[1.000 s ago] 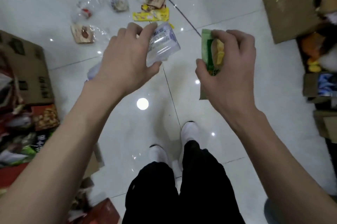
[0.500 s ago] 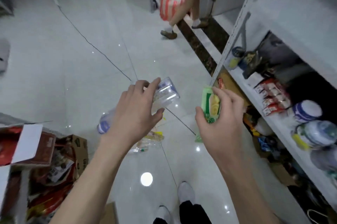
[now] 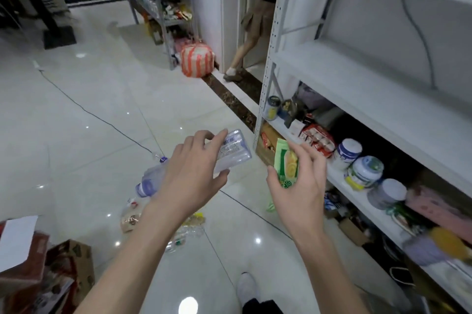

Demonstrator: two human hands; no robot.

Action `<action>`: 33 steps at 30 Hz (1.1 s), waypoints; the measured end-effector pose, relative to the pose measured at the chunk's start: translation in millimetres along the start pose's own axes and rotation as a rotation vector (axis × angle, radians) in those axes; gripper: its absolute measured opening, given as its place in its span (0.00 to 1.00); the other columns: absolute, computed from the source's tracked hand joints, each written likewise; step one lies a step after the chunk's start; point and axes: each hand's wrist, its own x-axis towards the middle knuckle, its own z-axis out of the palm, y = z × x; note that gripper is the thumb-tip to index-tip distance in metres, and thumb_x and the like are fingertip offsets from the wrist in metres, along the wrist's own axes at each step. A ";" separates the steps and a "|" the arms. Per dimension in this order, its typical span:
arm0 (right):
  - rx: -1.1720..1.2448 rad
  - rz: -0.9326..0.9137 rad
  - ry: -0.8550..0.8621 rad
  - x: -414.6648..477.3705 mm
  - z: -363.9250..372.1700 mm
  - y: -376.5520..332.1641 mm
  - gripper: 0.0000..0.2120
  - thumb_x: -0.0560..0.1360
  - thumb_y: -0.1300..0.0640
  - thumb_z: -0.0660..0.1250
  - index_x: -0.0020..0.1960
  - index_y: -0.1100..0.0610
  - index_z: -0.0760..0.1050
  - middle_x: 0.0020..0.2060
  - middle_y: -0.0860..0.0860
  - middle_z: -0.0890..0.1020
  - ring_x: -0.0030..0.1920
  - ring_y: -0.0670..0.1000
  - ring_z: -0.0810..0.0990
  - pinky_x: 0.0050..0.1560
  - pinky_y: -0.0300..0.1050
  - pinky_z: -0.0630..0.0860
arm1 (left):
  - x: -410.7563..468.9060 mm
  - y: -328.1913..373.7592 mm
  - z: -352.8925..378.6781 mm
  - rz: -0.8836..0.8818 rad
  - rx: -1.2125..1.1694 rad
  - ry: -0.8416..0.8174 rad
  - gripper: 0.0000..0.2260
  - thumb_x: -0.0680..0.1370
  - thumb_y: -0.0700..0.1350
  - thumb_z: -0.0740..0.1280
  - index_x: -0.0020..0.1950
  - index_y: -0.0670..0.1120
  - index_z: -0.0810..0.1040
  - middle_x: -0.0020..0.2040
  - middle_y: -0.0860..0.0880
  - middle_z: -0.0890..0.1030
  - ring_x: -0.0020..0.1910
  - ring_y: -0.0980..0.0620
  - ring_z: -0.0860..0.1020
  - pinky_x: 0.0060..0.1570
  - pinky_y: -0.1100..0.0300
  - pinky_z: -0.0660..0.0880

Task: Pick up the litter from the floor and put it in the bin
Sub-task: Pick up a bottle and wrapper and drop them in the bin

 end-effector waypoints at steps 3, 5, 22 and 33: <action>-0.051 0.062 0.032 -24.5 -21.6 9.0 0.28 0.73 0.56 0.75 0.70 0.53 0.71 0.66 0.50 0.67 0.67 0.48 0.67 0.61 0.22 0.58 | -14.7 20.7 9.0 0.060 -0.037 -0.034 0.33 0.72 0.53 0.71 0.75 0.50 0.64 0.64 0.44 0.72 0.57 0.42 0.74 0.53 0.49 0.71; -0.080 0.095 0.074 -40.2 -39.8 15.9 0.27 0.73 0.57 0.74 0.70 0.54 0.71 0.66 0.51 0.68 0.67 0.49 0.68 0.61 0.21 0.57 | -22.3 39.2 14.7 0.099 -0.071 -0.068 0.34 0.73 0.54 0.71 0.76 0.51 0.63 0.65 0.45 0.71 0.58 0.42 0.73 0.55 0.50 0.70; -0.311 0.393 0.543 -201.9 -338.3 147.9 0.27 0.72 0.57 0.75 0.69 0.58 0.72 0.64 0.56 0.70 0.67 0.53 0.70 0.69 0.35 0.63 | -109.2 389.5 64.0 0.667 -0.170 -0.211 0.33 0.75 0.54 0.69 0.76 0.52 0.60 0.65 0.47 0.70 0.60 0.44 0.71 0.56 0.52 0.69; -0.360 0.678 0.662 -311.1 -484.5 241.9 0.27 0.73 0.54 0.75 0.69 0.54 0.72 0.67 0.52 0.67 0.68 0.50 0.68 0.69 0.34 0.63 | -183.1 571.9 116.0 0.827 -0.239 -0.407 0.34 0.75 0.57 0.68 0.76 0.53 0.57 0.66 0.47 0.69 0.61 0.45 0.71 0.60 0.49 0.71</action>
